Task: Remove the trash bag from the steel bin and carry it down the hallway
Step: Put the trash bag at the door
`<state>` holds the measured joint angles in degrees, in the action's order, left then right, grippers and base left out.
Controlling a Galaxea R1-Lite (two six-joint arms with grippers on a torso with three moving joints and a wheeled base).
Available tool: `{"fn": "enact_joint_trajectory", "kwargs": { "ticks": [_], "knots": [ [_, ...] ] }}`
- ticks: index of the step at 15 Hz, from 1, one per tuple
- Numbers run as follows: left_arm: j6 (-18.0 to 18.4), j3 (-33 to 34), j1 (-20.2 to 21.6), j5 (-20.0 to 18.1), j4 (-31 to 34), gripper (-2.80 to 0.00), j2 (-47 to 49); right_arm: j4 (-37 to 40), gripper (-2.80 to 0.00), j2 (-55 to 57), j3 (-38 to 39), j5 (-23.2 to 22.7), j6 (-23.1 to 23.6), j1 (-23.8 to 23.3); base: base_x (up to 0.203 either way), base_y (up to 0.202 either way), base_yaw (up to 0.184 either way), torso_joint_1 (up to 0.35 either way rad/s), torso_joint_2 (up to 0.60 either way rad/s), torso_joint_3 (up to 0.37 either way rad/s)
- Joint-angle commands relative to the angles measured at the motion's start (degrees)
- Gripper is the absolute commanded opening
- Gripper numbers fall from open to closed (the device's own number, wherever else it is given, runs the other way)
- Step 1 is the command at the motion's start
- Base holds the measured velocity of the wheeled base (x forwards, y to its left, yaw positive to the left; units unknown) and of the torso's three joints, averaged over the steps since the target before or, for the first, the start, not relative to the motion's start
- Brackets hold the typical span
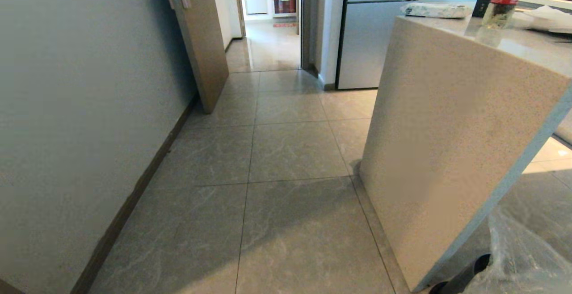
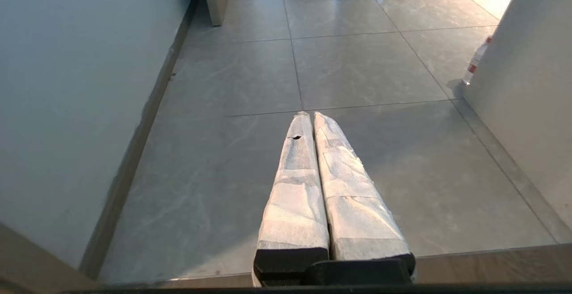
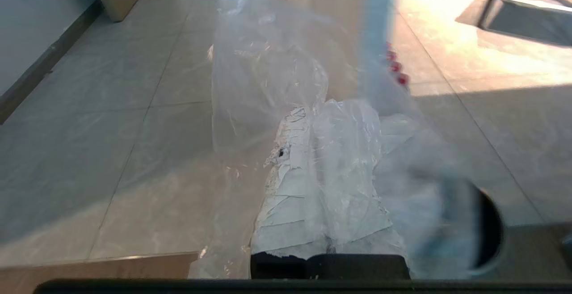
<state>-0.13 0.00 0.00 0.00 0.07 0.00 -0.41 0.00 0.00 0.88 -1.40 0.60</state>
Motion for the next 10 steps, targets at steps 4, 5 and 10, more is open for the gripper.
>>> {"fn": "enact_joint_trajectory", "kwargs": {
  "ticks": [4,5,10],
  "knots": [
    [0.05,0.0,0.0,0.0,0.01,-2.8,0.0,-0.02,-2.8,0.09,0.09,0.0,0.0,0.02,0.0,0.153,0.002,0.005,0.0,0.002],
    [0.05,0.0,0.0,0.0,0.01,-2.8,0.0,-0.02,-2.8,0.09,0.09,0.0,0.0,0.1,0.0,0.0,0.0,0.0,0.0,0.0],
    [0.13,0.0,0.0,0.0,0.01,-2.8,0.0,-0.02,-2.8,0.09,0.09,0.0,0.0,0.02,0.0,0.0,0.0,0.0,0.0,0.0]
  ]
}}
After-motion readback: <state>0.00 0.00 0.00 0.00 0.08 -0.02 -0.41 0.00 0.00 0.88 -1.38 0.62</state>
